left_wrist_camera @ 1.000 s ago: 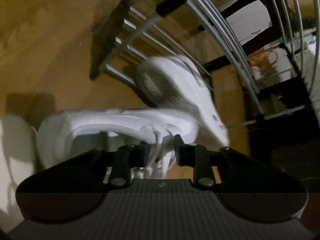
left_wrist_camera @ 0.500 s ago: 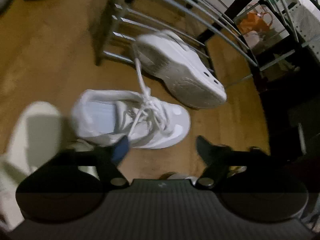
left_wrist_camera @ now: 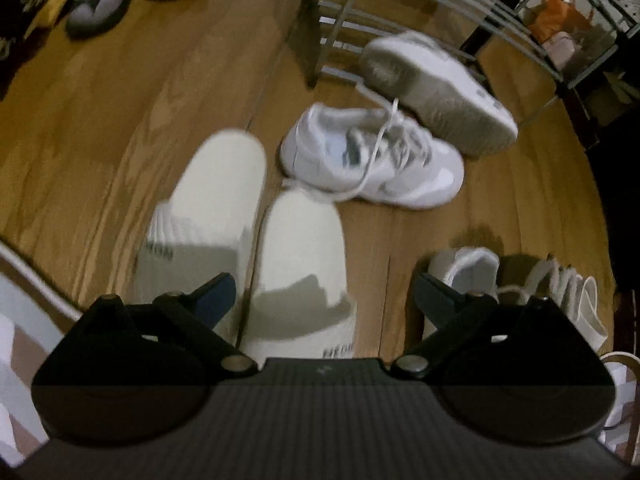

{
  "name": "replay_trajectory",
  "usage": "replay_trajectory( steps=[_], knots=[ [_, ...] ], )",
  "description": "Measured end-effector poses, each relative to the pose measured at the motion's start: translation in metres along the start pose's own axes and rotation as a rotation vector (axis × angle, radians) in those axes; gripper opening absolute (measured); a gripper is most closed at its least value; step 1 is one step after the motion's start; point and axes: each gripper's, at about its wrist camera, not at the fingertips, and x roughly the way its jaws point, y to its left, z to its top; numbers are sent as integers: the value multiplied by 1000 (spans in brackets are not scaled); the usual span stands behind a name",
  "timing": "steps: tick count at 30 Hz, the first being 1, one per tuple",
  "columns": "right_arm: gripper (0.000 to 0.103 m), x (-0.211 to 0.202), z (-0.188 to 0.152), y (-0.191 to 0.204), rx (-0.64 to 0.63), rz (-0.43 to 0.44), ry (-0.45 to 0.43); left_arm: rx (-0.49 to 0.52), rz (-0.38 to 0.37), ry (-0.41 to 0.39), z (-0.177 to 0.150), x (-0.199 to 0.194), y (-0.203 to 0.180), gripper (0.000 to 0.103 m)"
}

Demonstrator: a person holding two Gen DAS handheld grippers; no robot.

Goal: Organize scattered shoes

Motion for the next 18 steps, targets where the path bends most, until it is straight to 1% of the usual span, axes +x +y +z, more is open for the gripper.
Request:
replay_trajectory(
  steps=[2, 3, 4, 6, 8, 10, 13, 15, 17, 18],
  knots=[
    [102, 12, 25, 7, -48, -36, 19, 40, 36, -3, -4, 2, -3, 97],
    [102, 21, 39, 10, -83, -64, 15, 66, 70, -12, -6, 2, -6, 97],
    [102, 33, 53, 13, -116, -102, 16, 72, 82, -16, -7, 1, -7, 96],
    [96, 59, 81, 17, -174, -155, 23, 66, 76, -29, -9, -2, -9, 96],
    [90, 88, 103, 22, -206, -131, 46, 47, 54, -20, -7, -2, -8, 96],
    [89, 112, 119, 26, -217, -90, 63, 23, 31, -5, -5, -2, -7, 97],
    [88, 138, 135, 34, -233, -28, 89, 21, 71, -13, 0, 0, -7, 97],
    [88, 157, 144, 39, -281, -6, 123, 36, 133, -30, 5, 1, -10, 97],
    [88, 166, 146, 40, -313, -5, 147, 59, 163, -26, 4, 1, -11, 96],
    [88, 171, 148, 40, -334, -8, 159, 62, 160, -21, 2, 0, -9, 96]
  ],
)
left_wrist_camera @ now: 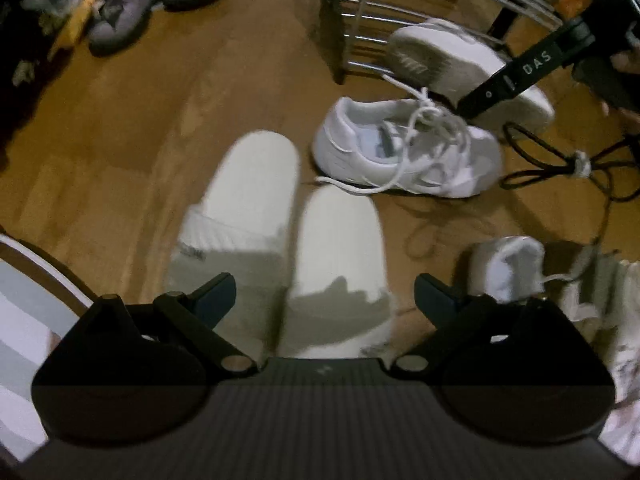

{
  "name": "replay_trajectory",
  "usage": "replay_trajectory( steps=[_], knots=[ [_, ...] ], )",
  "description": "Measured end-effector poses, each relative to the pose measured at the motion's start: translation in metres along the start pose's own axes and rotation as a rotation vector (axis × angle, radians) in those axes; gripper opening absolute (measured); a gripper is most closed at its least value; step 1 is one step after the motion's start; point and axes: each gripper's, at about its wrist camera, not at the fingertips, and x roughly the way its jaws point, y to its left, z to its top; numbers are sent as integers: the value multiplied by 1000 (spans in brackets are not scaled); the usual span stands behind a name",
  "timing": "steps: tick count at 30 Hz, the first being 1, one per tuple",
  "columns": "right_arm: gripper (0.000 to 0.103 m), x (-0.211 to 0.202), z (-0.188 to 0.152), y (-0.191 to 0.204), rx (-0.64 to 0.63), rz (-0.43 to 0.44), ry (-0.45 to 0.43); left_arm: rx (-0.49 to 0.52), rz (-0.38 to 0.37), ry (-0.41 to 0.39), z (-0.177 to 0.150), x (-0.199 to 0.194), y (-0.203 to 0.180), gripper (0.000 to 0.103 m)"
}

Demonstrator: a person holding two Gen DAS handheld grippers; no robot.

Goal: Organize scattered shoes

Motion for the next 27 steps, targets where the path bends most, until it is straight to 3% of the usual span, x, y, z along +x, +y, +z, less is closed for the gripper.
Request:
replay_trajectory(
  steps=[5, 9, 14, 21, 27],
  knots=[
    [88, 6, 3, -11, 21, 84, 44, -99, -145, 100, -15, 0, 24, 96],
    [91, 12, 12, -18, 61, 184, 85, -140, -162, 87, -11, 2, 33, 97],
    [91, 42, 29, -17, 102, 210, 71, -123, -165, 121, -10, 13, 25, 97],
    [91, 68, 31, -15, 77, 123, 111, -197, -172, 117, -7, 17, 36, 97],
    [85, 98, 34, -21, 103, 25, 166, -174, -158, 143, -7, 25, 31, 97]
  ],
)
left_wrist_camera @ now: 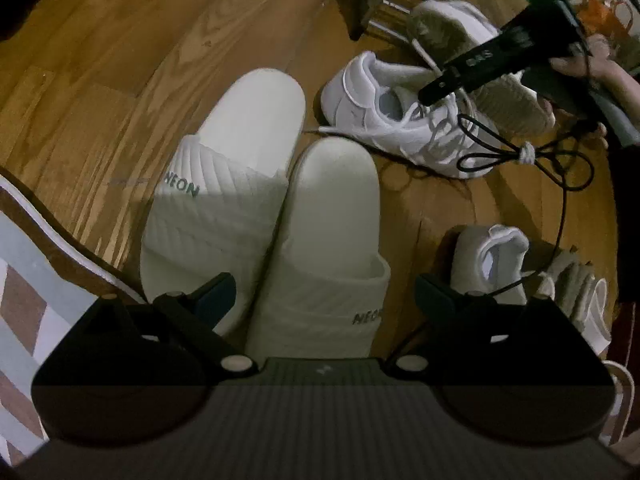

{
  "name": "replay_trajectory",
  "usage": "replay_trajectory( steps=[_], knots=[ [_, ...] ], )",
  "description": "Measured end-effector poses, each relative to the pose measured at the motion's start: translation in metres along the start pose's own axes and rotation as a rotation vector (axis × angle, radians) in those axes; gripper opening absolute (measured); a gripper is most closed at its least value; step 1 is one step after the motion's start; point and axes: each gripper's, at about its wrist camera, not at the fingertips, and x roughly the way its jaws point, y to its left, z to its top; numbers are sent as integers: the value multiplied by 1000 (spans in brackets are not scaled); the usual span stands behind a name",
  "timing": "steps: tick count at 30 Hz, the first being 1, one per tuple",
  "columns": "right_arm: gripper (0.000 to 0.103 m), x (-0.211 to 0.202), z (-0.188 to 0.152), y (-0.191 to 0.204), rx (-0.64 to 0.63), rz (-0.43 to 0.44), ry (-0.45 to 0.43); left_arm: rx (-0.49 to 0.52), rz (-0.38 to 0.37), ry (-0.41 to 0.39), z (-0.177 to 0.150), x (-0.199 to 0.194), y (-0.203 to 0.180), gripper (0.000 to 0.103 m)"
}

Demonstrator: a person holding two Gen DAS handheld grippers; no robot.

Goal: Organize scattered shoes
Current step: 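Grasp the laced white sneaker by the rack with the right tool and lift it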

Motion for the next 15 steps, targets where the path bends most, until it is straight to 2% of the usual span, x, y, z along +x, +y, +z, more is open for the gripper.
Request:
replay_trajectory(
  steps=[3, 7, 11, 15],
  knots=[
    [85, 9, -4, 2, 11, -19, 2, -8, 8, 5, 1, 2, 2, 97],
    [53, 2, -5, -5, 53, -20, -37, -21, 27, 10, 3, 4, 6, 97],
    [44, -3, -8, -24, 186, 1, -58, -34, 16, 24, 2, 8, 9, 97],
    [42, -8, -24, -51, 374, -1, -92, -37, 10, 34, 0, 11, 10, 97]
  ],
)
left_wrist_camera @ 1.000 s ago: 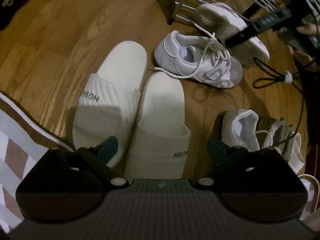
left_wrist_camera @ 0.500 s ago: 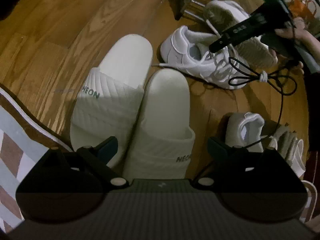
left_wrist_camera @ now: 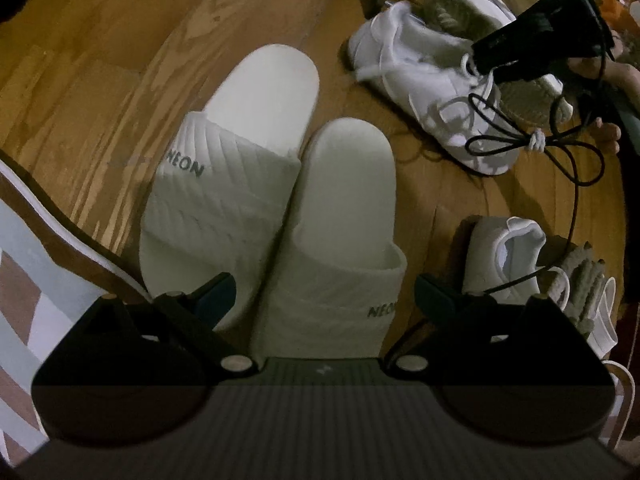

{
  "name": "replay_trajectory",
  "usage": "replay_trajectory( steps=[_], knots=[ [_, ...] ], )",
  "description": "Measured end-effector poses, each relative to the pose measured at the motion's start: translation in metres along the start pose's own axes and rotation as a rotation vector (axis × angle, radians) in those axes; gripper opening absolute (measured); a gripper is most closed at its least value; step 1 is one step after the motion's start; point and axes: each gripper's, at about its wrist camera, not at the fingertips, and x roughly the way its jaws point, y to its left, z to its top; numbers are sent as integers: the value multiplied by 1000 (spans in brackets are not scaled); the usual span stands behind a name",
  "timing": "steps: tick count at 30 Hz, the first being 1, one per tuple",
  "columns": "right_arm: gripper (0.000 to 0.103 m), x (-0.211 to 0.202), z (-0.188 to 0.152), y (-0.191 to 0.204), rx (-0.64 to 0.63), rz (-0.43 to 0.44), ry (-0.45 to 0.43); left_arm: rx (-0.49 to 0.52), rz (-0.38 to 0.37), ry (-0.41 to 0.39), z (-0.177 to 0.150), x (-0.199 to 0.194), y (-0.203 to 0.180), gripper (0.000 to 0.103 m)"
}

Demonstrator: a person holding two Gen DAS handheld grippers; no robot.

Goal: Organize scattered shoes
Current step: 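Grasp the laced white sneaker by the rack with the right tool and lift it, then lower the laced sneaker beside the velcro sneaker with the right tool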

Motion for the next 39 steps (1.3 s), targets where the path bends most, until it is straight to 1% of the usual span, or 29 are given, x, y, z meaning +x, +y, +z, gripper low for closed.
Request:
replay_trajectory(
  steps=[1, 2, 4, 6, 7, 8, 9, 10, 11, 13, 15, 17, 18, 20, 23, 28, 32, 34, 35, 36, 39],
  knots=[
    [45, 1, 0, -5, 23, 9, 9, -1, 0, 1, 0, 0, 0, 97],
    [50, 1, 1, -9, 23, 17, 20, -6, -3, 3, 0, 1, 0, 97],
    [53, 3, 2, -6, -109, 17, 52, -19, -12, 5, 0, 2, 2, 97],
    [59, 4, -2, 0, -233, -26, 68, -30, -19, 5, 1, 3, 4, 97],
    [60, 4, -4, 0, -257, -38, 70, -33, -19, 6, 1, 3, 5, 97],
    [56, 5, -7, -1, -272, -40, 69, -40, -19, 6, 1, 4, 6, 97],
    [51, 8, -10, -5, -264, -16, 61, -47, -19, 7, 1, 5, 6, 97],
    [44, 10, -13, -9, -247, 3, 48, -51, -19, 9, 2, 6, 7, 97],
    [42, 10, -15, -13, -211, 10, 28, -60, -19, 16, 2, 8, 8, 97],
    [37, 6, -15, -20, -148, 31, 17, -66, -20, 24, 2, 11, 8, 97],
    [34, 1, -11, -40, 14, 94, 20, -74, -24, 25, 2, 12, 9, 97],
    [30, 0, -9, -52, 116, 137, 34, -79, -39, 22, 1, 9, 10, 97],
    [30, 1, -9, -63, 184, 177, 45, -82, -52, 15, 2, 6, 10, 97],
    [30, 5, -17, -90, 363, 301, 72, -79, -56, -1, 2, 0, 10, 97],
    [30, -2, -24, -100, 427, 360, 59, -73, -64, -15, 3, -8, 11, 97],
    [30, -15, -35, -114, 563, 480, 35, -99, -136, -32, 1, -20, 16, 97],
    [30, -29, -38, -101, 540, 539, 4, -66, -200, -52, -3, -38, 13, 97],
    [30, -41, -47, -90, 515, 573, -7, -62, -229, -72, -4, -48, 14, 97],
    [30, -46, -54, -86, 507, 601, -6, -70, -233, -81, -4, -53, 16, 97],
    [30, -48, -61, -83, 511, 631, -3, -76, -216, -83, -3, -55, 18, 97],
    [30, -50, -98, -79, 540, 773, 22, -82, -146, -101, -4, -63, 22, 97]
  ],
)
